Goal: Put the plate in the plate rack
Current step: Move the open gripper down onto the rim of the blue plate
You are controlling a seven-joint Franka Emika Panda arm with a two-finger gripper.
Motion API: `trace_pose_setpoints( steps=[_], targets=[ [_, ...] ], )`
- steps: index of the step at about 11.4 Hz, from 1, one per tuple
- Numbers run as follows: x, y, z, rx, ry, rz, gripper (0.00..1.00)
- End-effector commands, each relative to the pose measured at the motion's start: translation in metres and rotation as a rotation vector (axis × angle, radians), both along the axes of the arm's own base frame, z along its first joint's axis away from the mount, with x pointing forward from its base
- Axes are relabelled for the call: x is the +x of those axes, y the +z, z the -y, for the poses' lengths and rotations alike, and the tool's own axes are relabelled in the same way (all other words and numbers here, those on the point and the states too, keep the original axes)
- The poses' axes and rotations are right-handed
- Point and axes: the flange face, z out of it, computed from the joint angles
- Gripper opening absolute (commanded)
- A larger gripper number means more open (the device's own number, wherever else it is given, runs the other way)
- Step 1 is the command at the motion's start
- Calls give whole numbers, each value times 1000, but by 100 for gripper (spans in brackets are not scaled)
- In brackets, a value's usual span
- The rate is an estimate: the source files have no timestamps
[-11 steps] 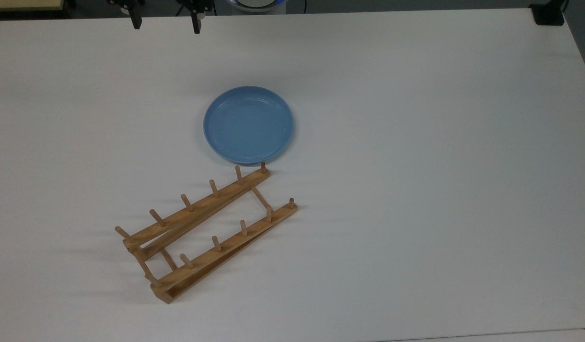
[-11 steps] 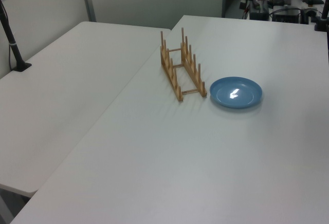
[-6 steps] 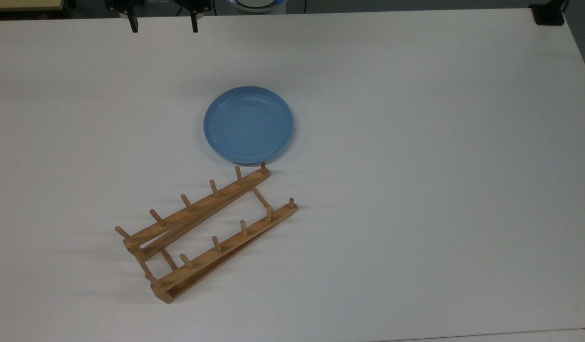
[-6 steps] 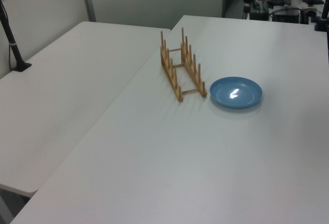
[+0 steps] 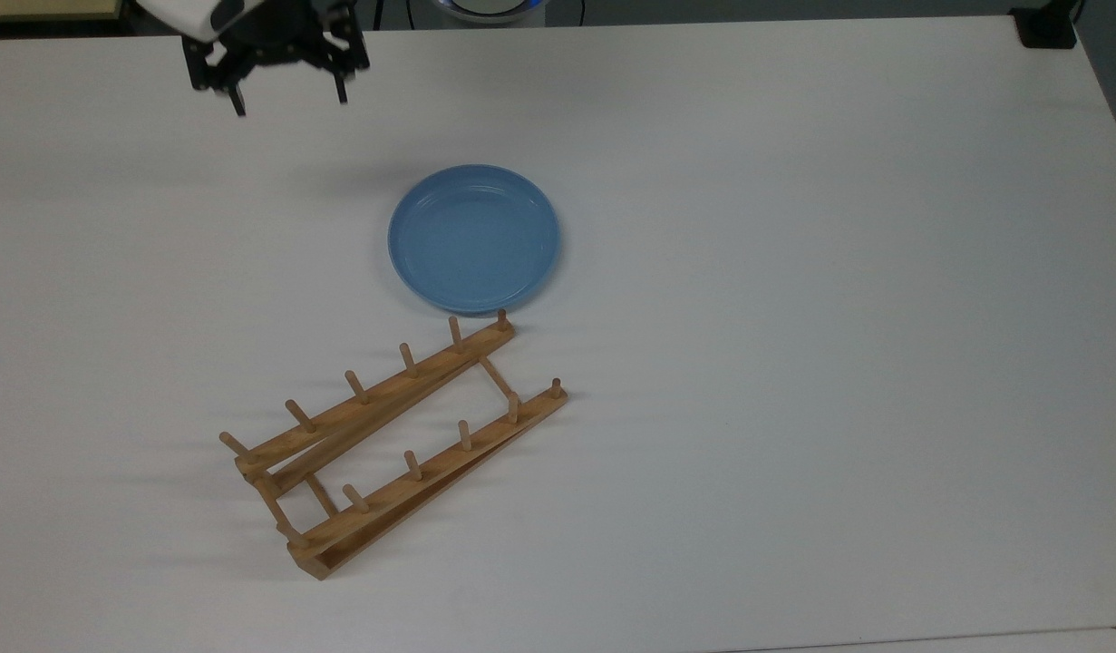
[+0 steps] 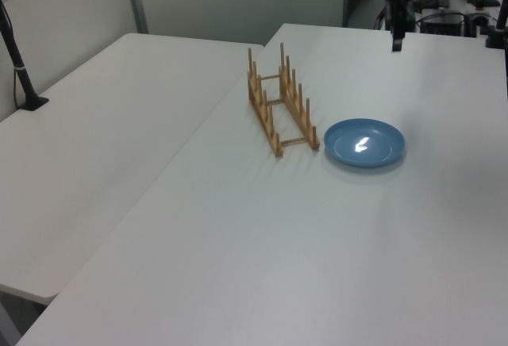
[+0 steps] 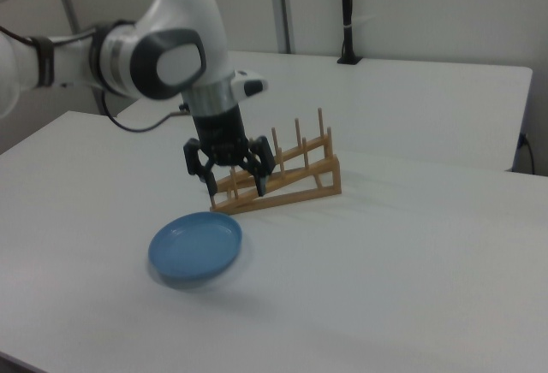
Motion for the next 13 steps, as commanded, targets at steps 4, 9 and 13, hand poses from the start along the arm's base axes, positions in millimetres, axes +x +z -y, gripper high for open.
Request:
trace_pose_setpoints(
  steps=[4,9,13],
  targets=[
    [24,-128,-46,9,-228,129,97],
    [39,-171,-78,5,-310,121,87],
    [41,-185,-78,2,-336,101,57]
  ],
)
